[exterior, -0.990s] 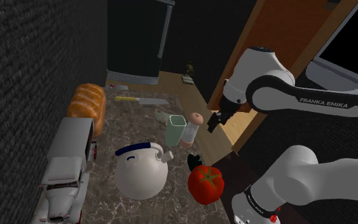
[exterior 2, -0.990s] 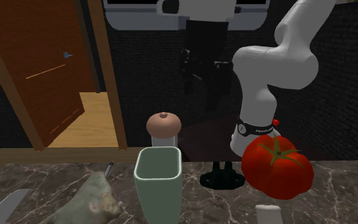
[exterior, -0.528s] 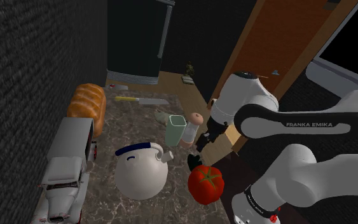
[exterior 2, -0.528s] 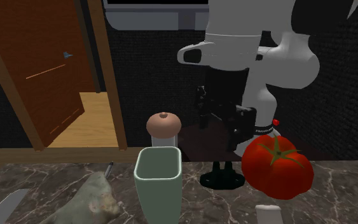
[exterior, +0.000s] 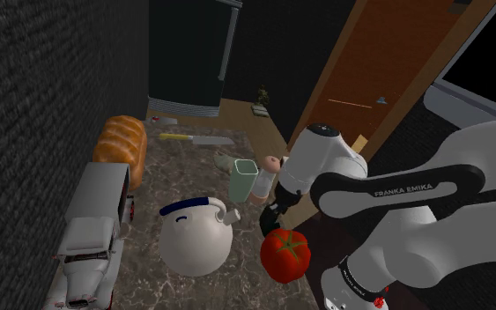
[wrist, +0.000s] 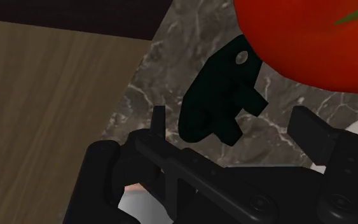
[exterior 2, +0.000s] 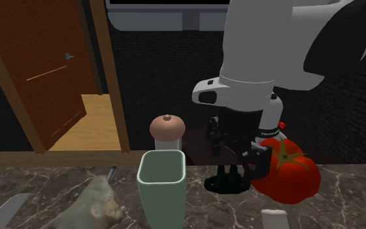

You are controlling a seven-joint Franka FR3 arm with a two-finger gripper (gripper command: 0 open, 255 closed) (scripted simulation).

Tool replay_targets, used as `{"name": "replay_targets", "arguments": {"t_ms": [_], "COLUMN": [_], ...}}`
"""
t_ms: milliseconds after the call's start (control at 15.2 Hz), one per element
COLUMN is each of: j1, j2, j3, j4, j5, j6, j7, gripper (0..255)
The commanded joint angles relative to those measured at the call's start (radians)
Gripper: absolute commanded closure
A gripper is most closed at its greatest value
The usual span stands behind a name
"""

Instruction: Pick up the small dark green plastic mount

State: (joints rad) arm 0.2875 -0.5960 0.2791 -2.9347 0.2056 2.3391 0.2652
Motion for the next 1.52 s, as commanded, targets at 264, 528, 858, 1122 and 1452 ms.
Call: {"name": "replay_targets", "arguments": {"t_ms": [264,528,858,1122,1452], "j1": [0.0,0.0,-0.001,0.0,0.0], "j2": [0.058,0.06,0.06,-0.001,-0.066], "j3": [0.012,0.012,0.012,0.0,-0.013], "j4": [-0.02,-0.02,-0.02,0.003,0.038], "j5": [0.007,0.006,0.006,0.0,-0.009], "j6": [0.079,0.08,0.081,-0.003,-0.103], "j7": [0.003,0.003,0.002,0.001,0.0], "gripper": [255,255,255,255,255]}}
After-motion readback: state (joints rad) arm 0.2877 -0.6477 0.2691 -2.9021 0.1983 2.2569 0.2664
